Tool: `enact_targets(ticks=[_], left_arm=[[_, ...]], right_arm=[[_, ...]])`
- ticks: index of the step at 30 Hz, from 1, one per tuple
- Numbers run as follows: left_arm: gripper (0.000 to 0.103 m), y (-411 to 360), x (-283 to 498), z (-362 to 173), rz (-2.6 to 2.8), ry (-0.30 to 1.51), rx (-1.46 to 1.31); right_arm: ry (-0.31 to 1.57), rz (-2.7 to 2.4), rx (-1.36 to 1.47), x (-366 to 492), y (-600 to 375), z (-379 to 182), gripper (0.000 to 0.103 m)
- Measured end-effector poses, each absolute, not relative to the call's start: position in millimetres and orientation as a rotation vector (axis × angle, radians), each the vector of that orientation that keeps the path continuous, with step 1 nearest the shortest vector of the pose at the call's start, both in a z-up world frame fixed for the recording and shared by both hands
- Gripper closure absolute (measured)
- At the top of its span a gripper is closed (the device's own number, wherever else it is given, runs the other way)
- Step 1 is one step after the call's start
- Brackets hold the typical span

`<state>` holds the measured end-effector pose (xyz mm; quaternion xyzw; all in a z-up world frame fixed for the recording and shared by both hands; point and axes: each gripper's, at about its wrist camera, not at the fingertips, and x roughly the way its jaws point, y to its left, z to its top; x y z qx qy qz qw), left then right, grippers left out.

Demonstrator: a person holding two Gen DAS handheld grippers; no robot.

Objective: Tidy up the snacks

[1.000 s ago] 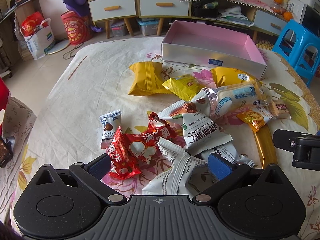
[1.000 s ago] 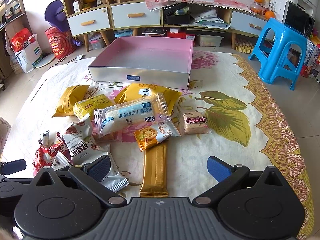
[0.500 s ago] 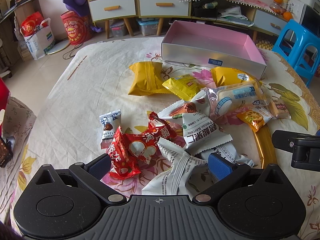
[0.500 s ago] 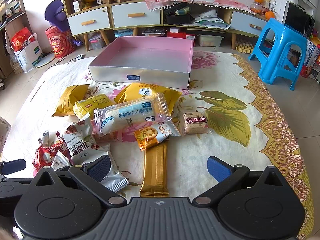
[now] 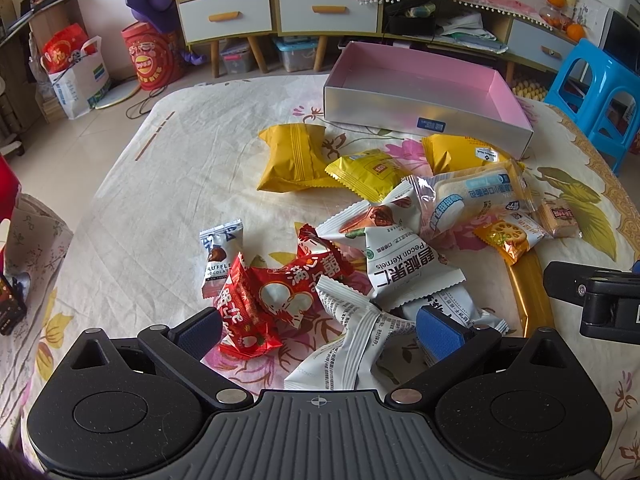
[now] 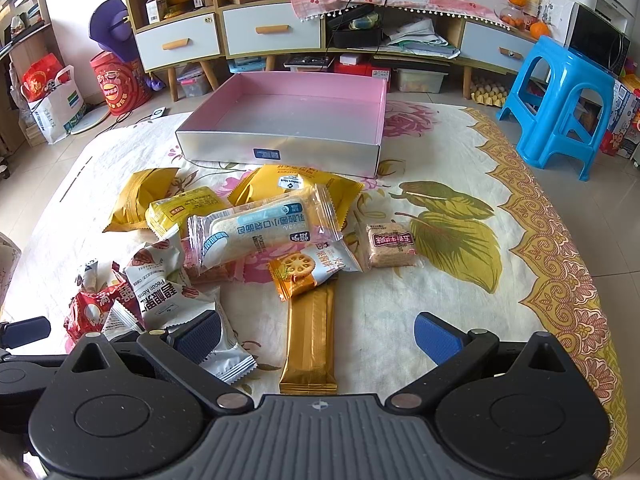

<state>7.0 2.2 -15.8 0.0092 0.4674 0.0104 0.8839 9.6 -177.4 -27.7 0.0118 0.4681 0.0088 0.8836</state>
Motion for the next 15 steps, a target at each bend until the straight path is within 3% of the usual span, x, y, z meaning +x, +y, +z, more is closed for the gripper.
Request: enact_targets(ticks=[15], left_arm=[[0.000,3.0,8.3,-2.1,-0.033,0.915,0.092]], right_arm=[[0.978,0.031,-0.020,15.5,-178.9,-25.3,0.009]])
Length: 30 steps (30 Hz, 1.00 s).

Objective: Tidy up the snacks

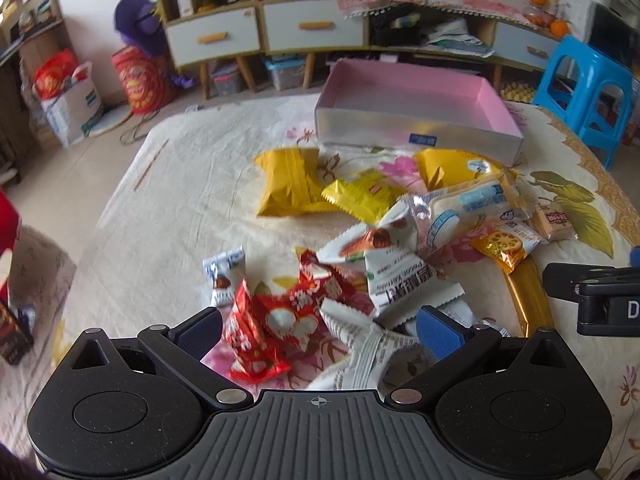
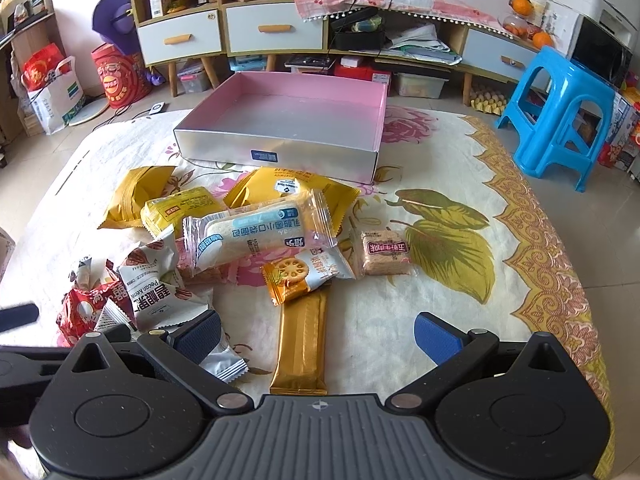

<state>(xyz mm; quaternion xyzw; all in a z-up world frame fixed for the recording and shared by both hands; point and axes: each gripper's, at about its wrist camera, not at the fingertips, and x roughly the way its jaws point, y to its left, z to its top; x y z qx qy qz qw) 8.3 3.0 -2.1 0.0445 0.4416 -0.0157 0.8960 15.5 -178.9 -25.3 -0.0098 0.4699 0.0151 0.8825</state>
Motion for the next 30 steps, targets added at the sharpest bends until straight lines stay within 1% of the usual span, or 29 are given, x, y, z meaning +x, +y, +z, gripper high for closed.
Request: enact_targets(ticks=[7,16,18,19,21,23,30], left_arm=[[0.000,27.1,26.9,-0.1,-0.142,0.969,0.045],[0.000,40.5,31.7,-0.8,-0.261,1.025,0.034],[0.001,41.3,30.4,-3.7,-0.304,1.031,0.010],[0.002,41.4,29.8,-5.7,-0.329,1.034,-0.004],[0.002,40.2,28.0,-10.0,-0.372,1.044,-0.029],[0.002,37.5,25.9,-14.0,-0.412,1.051,-0.051],[0.013,29.6,23.4,-22.1,-0.450,1.064,-0.064]], right_arm=[[1.041,0.185,0.028,32.2,-183.9,-30.5,0.009],[1.069,0.317,0.106,50.9,-183.1,-24.6,0.009],[1.087,0.354,0.121,53.7,-180.4,-28.3,0.013],[1.098,0.369,0.132,55.7,-179.4,-30.4,0.016],[1.112,0.406,0.160,58.4,-174.4,-35.7,0.018],[1.125,0.439,0.170,61.1,-165.9,-40.2,0.021],[1.133,0.501,0.171,72.7,-132.6,-45.2,0.024]])
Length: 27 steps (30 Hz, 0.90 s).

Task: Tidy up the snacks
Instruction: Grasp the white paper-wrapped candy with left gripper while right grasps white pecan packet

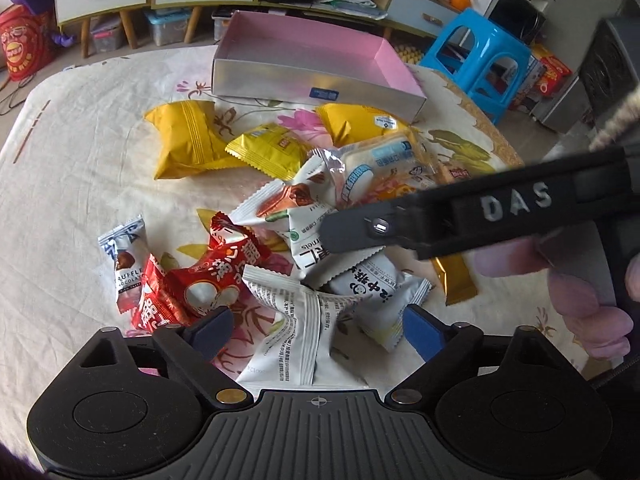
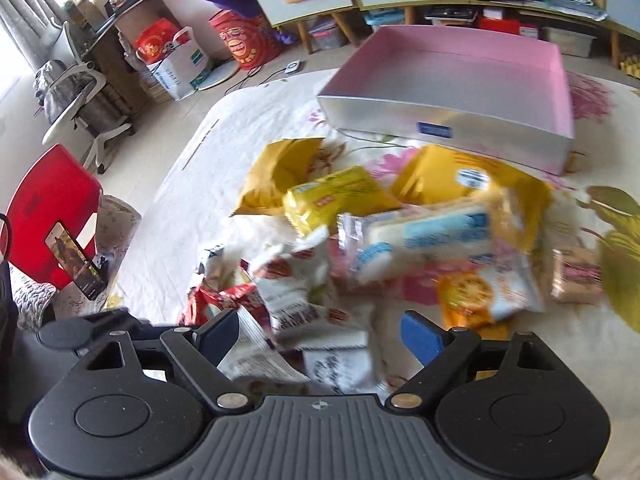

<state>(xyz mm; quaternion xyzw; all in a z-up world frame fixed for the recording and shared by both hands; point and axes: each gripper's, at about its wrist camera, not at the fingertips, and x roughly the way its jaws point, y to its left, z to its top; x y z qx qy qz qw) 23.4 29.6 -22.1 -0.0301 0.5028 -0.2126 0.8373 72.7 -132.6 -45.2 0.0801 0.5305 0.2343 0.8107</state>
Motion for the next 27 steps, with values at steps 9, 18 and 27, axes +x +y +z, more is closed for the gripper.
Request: enact_targets(ticks=[9,18,27], left_arm=[[0.032,34.3,26.7,-34.5,-0.418,1.098,-0.059],[0.056,36.3,26.9,-34.3,-0.412,1.097,-0.046],[0.073,37.8,27.4,-32.3,-0.396,1.088,-0.051]], right_arm=[[1.170,0.490,0.166,85.7,-105.6,-62.0,0.033],[1.169,0.457,0.098,87.4,-86.4,-68.4,0.053],[1.170,0.424,0.116,86.3,-94.4,-64.3,0.070]])
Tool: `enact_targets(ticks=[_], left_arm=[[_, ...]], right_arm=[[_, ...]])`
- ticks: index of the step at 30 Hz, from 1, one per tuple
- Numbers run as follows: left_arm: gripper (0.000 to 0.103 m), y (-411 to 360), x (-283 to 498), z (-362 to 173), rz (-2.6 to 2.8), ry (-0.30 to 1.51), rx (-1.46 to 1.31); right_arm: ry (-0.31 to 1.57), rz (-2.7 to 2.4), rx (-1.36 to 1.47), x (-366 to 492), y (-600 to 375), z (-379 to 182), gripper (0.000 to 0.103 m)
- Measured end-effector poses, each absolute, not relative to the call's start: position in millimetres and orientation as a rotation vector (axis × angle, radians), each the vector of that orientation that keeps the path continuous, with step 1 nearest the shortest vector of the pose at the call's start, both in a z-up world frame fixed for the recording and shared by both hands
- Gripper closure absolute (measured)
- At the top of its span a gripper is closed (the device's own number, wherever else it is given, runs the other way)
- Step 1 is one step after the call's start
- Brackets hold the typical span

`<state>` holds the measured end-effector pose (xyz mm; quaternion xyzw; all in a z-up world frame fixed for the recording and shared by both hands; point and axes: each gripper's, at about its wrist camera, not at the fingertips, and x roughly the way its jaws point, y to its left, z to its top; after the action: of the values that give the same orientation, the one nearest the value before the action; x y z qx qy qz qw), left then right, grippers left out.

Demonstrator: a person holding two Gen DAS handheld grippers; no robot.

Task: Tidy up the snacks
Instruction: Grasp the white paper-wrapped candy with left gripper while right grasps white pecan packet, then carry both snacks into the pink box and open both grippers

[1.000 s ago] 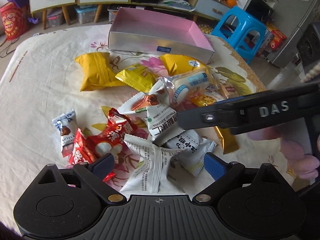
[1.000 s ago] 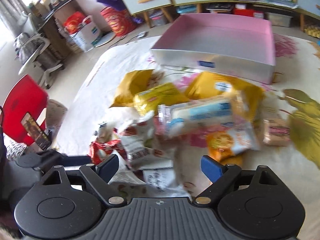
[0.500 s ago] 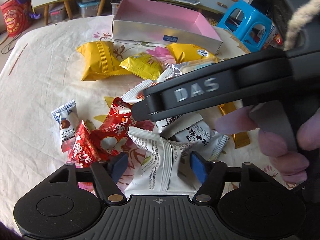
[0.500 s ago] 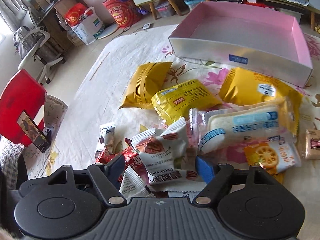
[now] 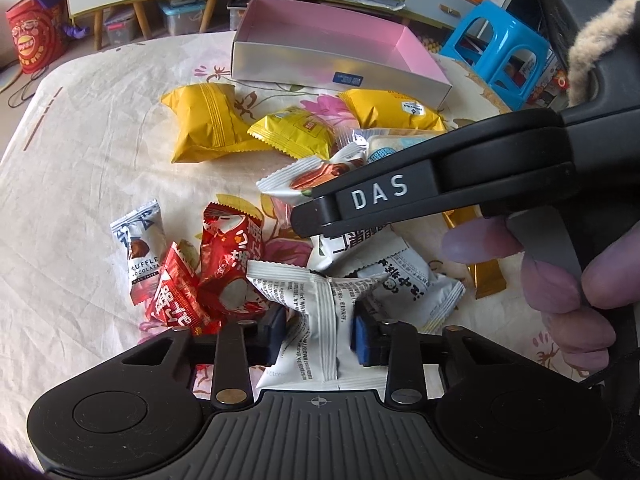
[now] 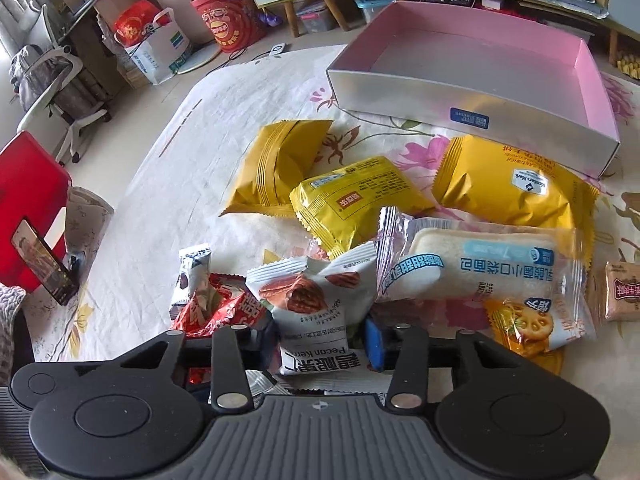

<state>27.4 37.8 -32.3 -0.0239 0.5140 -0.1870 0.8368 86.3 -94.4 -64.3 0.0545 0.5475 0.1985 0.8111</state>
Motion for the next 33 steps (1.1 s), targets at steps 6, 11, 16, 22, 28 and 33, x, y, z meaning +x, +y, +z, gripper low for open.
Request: enact_targets(ticks=[6,11,16,22,28,33], left_arm=[[0.077,42.1,25.4,-25.3,-0.396,1.071,-0.057],[0.078,45.5,23.4,-16.2,-0.401,1.044,-0.063],[0.078,47.3,23.1,-3.1,-0.408,1.009,-0.082],[0.078,46.8,29.8,15.4,-0.393,0.952,-0.105],[0.079,47.0,51.1,29.9,-0.362,0.910,-0.154],[0.079,46.0,76.9,45.4,-0.331,0.859,-0.182]], right_arm=[[1.155,0.428,0.128,84.2,-95.3,-56.7,0.073],[1.134,0.435,0.167,83.6,-101.3,-44.9,0.073],[1.102,0.441,0.210,84.1,-108.7,-29.6,0.073],[1.044,0.409,0.284,91.4,-127.2,-10.3,0.073],[0.974,0.362,0.364,106.9,-154.3,7.1,0.073],[0.930,0.308,0.465,123.0,-188.8,8.7,0.073]])
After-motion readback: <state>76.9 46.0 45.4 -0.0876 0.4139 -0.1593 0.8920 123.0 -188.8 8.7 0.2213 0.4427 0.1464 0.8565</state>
